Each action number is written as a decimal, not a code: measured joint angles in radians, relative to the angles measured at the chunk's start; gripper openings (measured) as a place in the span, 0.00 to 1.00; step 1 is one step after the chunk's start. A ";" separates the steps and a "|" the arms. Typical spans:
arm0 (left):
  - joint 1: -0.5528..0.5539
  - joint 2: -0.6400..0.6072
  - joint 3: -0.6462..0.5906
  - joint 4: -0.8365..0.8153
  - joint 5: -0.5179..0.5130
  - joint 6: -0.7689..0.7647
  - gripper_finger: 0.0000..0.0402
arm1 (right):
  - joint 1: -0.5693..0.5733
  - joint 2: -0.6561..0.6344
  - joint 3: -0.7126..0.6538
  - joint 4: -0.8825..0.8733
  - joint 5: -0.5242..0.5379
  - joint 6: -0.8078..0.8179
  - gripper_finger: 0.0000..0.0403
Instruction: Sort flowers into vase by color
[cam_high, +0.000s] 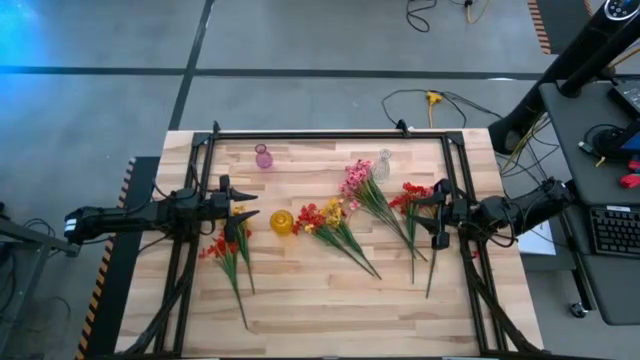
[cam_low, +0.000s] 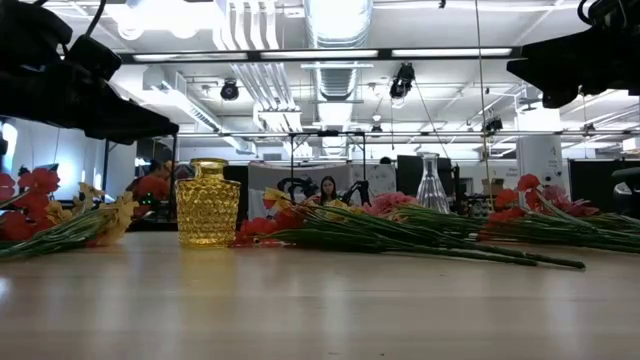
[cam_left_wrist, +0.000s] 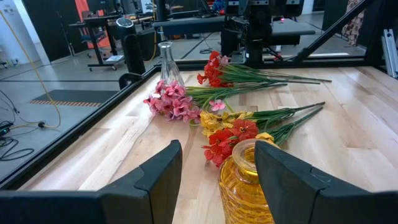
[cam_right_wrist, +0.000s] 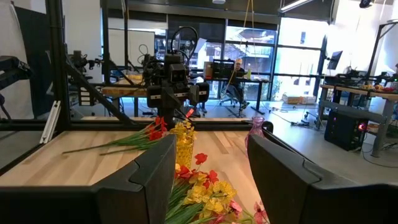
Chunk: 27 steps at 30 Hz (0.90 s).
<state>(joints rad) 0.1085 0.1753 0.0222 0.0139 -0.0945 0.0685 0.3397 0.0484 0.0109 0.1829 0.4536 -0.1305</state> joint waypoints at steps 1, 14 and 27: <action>0.000 0.000 0.000 0.000 0.000 0.000 0.46 | 0.000 0.000 0.000 0.000 0.000 0.000 0.48; 0.000 0.000 0.000 0.000 0.000 0.000 0.46 | 0.000 0.000 0.000 0.000 0.000 0.000 0.48; -0.001 0.001 0.000 0.120 -0.007 -0.419 0.46 | 0.000 0.001 0.002 0.054 0.011 0.069 0.48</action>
<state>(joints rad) 0.1078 0.1761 0.0219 0.1337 -0.1017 -0.3504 0.3397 0.0490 0.0127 0.2368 0.4646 -0.0619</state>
